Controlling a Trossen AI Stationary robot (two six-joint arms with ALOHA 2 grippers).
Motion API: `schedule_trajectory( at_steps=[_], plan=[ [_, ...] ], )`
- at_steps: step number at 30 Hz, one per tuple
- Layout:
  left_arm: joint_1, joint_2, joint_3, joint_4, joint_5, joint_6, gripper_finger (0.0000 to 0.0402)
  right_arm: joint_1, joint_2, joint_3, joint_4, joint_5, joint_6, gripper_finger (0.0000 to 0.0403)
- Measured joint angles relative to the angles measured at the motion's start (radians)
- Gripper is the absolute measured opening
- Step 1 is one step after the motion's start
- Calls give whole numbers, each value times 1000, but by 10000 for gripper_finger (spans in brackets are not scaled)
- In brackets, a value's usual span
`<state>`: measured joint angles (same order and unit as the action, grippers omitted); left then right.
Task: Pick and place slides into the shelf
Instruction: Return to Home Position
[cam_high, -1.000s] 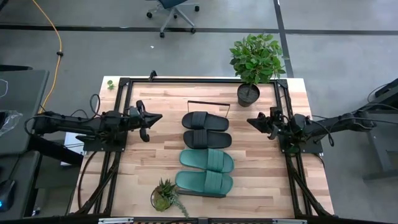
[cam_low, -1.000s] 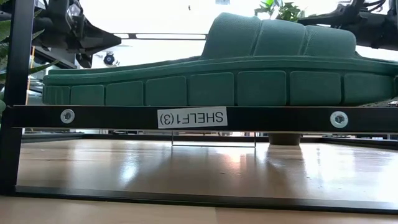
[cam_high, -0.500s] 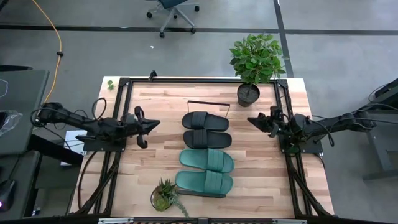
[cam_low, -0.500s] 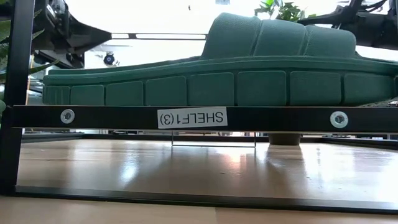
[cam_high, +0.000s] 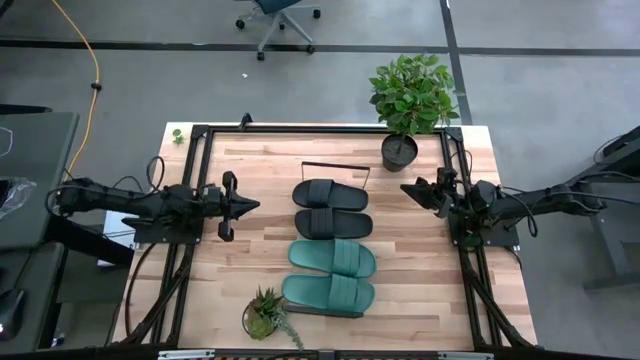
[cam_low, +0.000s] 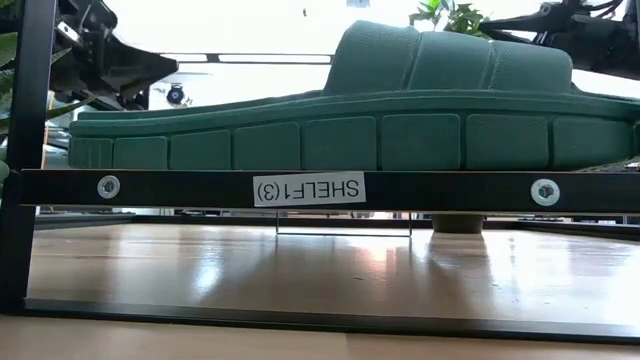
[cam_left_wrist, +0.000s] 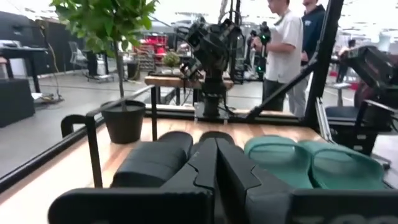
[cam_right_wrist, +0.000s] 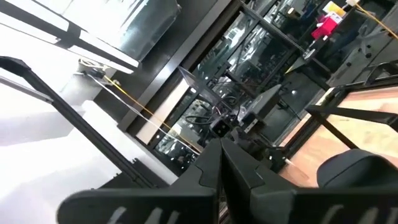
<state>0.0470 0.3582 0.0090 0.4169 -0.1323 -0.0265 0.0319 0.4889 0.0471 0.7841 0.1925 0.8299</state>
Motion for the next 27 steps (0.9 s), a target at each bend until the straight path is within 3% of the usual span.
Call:
schedule_trajectory(
  at_steps=[10, 14, 19, 27],
  plan=[
    [158, -90, 0, -267, 241, 50, 0, -8, 0, 0, 0, -2, 36, 0],
    [200, -158, 0, -400, 222, 70, 0, -8, 0, 0, -1, -1, 72, 0],
    [208, -217, 1, -405, 147, 143, 0, -8, 0, 0, 0, -1, 90, 0],
    [208, -223, 1, -410, 144, 211, 0, -8, 1, 0, 0, 9, 89, 0]
  ],
)
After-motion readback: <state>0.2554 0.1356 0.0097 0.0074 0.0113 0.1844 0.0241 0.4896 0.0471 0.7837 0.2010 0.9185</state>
